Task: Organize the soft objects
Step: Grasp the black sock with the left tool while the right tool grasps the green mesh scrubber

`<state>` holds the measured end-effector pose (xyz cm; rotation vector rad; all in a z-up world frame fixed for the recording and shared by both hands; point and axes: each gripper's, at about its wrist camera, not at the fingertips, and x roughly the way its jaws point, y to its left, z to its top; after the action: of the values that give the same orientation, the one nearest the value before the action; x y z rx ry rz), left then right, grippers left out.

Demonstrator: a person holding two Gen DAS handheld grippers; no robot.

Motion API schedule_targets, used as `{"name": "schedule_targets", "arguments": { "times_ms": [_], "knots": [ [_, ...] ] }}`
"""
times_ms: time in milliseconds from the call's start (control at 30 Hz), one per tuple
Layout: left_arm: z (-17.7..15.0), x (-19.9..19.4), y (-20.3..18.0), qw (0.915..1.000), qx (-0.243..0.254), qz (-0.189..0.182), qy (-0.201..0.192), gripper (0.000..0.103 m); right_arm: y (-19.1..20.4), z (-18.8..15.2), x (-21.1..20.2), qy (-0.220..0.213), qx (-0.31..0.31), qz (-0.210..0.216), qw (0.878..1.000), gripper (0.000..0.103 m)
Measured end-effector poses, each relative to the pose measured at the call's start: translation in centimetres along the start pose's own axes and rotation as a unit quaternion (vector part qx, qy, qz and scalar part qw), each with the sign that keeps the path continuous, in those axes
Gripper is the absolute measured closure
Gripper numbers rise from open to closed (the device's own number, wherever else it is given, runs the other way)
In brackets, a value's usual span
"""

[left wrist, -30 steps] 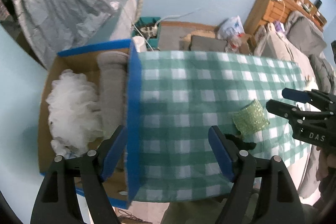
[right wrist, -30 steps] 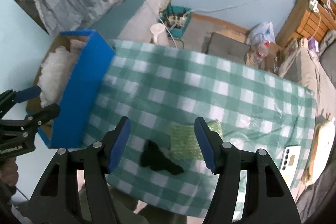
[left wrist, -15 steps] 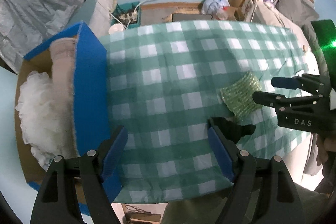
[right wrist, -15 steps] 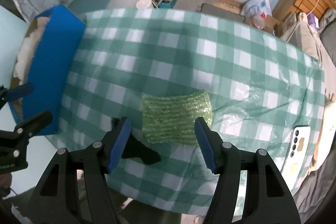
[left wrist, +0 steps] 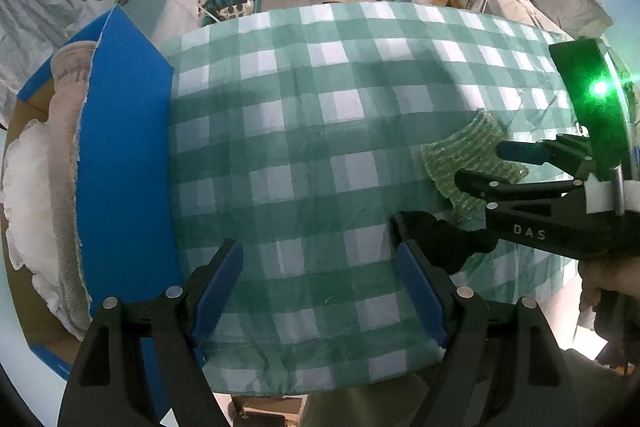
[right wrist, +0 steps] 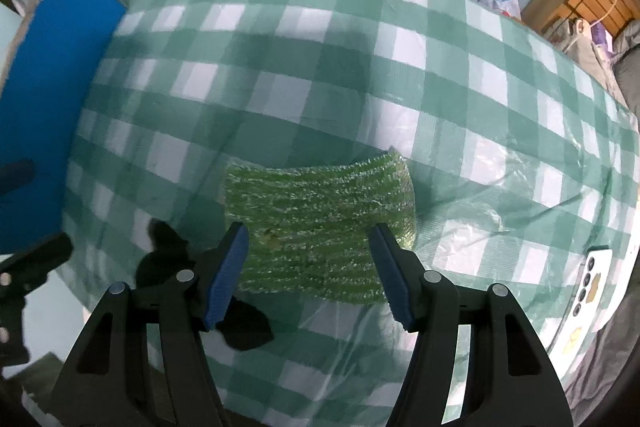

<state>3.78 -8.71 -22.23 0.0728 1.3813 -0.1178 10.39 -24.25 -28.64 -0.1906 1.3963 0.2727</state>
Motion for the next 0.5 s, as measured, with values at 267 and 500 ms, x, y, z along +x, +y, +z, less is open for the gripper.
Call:
{"name": "schedule_targets", "arguments": {
  "times_ms": [267, 500],
  "knots": [
    [0.1, 0.0, -0.2, 1.0, -0.003, -0.002, 0.003, 0.022, 1.1, -0.3, 0.5, -0.01, -0.024, -0.026, 0.999, 0.04],
    [0.2, -0.1, -0.7, 1.0, 0.001, -0.004, 0.002, 0.022, 2.2, -1.0, 0.2, -0.023, -0.043, -0.042, 0.998, 0.06]
  ]
}}
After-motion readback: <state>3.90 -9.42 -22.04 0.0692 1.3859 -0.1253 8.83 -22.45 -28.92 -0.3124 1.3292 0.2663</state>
